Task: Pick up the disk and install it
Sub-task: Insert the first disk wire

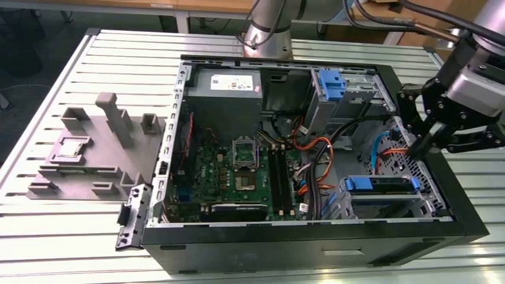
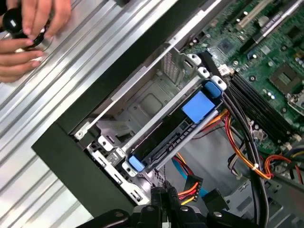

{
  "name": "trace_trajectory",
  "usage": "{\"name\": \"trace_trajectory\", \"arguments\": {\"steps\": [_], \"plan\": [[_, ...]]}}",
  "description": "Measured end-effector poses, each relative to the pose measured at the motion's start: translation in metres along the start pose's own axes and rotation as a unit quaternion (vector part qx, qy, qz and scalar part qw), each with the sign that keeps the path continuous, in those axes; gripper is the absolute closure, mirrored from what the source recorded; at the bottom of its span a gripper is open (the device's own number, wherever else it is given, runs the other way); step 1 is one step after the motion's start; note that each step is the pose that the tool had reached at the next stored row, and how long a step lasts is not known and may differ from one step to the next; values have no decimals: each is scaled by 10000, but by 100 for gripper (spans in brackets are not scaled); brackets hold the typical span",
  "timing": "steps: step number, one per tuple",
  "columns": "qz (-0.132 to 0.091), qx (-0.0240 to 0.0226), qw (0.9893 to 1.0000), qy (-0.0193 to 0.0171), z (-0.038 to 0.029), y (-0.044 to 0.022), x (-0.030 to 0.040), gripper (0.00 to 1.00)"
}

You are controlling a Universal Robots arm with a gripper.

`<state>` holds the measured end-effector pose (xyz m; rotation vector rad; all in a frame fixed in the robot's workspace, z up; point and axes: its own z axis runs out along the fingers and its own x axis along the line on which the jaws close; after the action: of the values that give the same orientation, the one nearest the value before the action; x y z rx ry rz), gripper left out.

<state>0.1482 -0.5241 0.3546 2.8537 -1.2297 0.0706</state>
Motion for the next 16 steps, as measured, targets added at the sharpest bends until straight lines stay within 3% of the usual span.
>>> {"name": "trace_trajectory", "arguments": {"steps": [4, 8, 14, 16], "plan": [[362, -20, 9993, -4, 16, 0, -1, 83], [718, -40, 9974, -9, 20, 0, -1, 83], [853, -46, 9963, -12, -8, 0, 0, 83], [950, -53, 9955, -12, -9, 0, 1, 83]]}}
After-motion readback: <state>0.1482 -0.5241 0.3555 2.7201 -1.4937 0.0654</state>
